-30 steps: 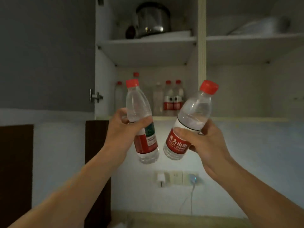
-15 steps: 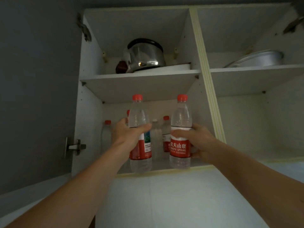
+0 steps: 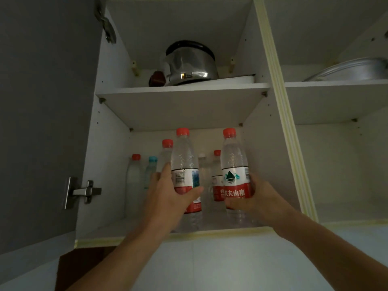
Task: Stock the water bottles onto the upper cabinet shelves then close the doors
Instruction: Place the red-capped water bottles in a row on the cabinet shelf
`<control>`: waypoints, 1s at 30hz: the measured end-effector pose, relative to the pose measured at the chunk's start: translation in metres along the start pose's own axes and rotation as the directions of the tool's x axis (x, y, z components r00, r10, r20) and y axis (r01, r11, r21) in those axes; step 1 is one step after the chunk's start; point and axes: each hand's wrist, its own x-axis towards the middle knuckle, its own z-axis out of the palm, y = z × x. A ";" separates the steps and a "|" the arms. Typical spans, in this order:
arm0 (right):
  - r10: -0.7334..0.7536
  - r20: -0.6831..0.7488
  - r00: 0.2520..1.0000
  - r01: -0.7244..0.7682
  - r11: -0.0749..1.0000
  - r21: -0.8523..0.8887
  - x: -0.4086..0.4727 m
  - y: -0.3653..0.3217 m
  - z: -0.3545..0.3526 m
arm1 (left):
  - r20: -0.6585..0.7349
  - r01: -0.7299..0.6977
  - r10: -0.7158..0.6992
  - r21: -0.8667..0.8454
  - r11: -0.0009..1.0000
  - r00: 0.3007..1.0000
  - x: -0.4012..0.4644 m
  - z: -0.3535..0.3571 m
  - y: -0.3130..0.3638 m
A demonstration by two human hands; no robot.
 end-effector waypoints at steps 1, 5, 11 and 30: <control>-0.004 0.025 1.000 0.004 1.000 -0.012 -0.001 0.002 -0.001 | 0.018 -0.007 0.007 -0.015 1.000 1.000 -0.001 -0.001 -0.002; -0.008 0.053 0.999 0.007 1.000 0.010 -0.004 0.004 -0.001 | 0.015 -0.002 0.003 -0.025 1.000 1.000 -0.005 -0.002 -0.001; 0.011 -0.043 0.999 -0.020 0.977 -0.213 0.009 0.012 0.018 | -0.044 -0.017 0.027 0.212 0.977 0.999 -0.005 0.019 -0.003; -0.337 -0.212 0.917 0.201 0.853 -0.482 -0.158 0.038 -0.032 | -0.099 -0.112 0.097 -0.161 0.981 0.990 -0.123 0.033 0.057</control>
